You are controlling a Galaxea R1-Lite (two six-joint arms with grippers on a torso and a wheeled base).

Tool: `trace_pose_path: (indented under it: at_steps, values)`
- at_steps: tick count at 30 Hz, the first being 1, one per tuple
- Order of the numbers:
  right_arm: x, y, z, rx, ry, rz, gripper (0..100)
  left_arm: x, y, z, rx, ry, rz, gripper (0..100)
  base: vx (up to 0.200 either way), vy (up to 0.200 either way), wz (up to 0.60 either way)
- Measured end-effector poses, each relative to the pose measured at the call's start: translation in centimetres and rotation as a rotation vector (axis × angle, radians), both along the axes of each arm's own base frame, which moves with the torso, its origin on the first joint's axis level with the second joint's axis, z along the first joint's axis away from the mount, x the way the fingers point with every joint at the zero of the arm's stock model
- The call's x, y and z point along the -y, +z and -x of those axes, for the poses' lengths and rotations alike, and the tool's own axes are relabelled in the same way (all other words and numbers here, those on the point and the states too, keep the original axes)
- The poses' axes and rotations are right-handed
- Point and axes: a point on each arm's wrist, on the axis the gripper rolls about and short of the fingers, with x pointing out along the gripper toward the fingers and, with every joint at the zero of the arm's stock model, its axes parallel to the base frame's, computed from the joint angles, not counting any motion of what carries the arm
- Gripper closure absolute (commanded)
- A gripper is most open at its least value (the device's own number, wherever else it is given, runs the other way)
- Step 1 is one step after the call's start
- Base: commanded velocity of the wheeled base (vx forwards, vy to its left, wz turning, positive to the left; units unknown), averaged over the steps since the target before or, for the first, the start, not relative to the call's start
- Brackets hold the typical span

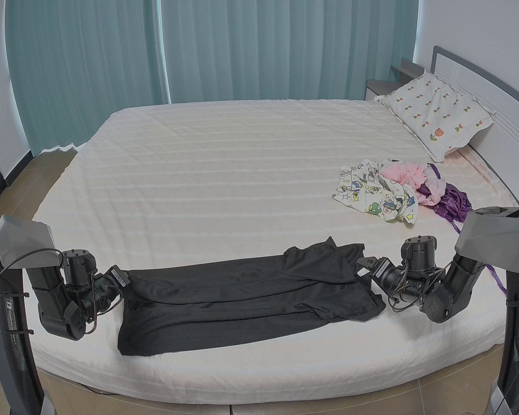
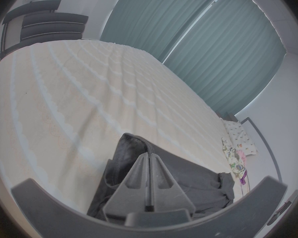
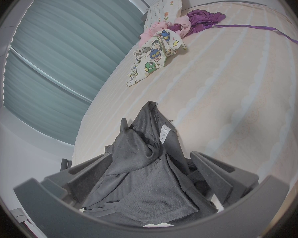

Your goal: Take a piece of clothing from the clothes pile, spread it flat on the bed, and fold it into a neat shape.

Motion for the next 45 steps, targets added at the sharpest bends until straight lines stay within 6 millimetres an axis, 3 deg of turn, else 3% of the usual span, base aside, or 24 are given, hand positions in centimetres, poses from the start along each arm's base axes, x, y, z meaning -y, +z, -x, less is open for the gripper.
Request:
trace_pose_path:
  at_steps: [8,21,29,39,45]
  values:
    - [0.0,-0.1,-0.1,0.001,-0.002,-0.002,0,0.2,2.0,-0.1,0.056,0.020,0.057,100,0.000,0.000,0.00]
    - [-0.5,0.6,-0.9,0.019,-0.021,-0.057,0,0.2,3.2,-0.2,0.100,0.048,0.139,100,0.000,0.000,0.00]
    - [-2.1,0.3,-1.7,-0.068,0.006,-0.029,0,0.2,3.9,-0.2,0.119,0.068,0.188,100,0.000,0.000,0.00]
    - [-5.8,0.4,-2.9,-0.127,0.067,0.001,0,0.1,4.6,-0.3,0.141,0.076,0.206,100,0.000,0.000,0.00]
    - [-6.6,-0.3,-3.3,-0.141,0.038,0.042,0,0.1,4.7,-0.3,0.144,0.078,0.205,100,0.000,0.000,0.00]
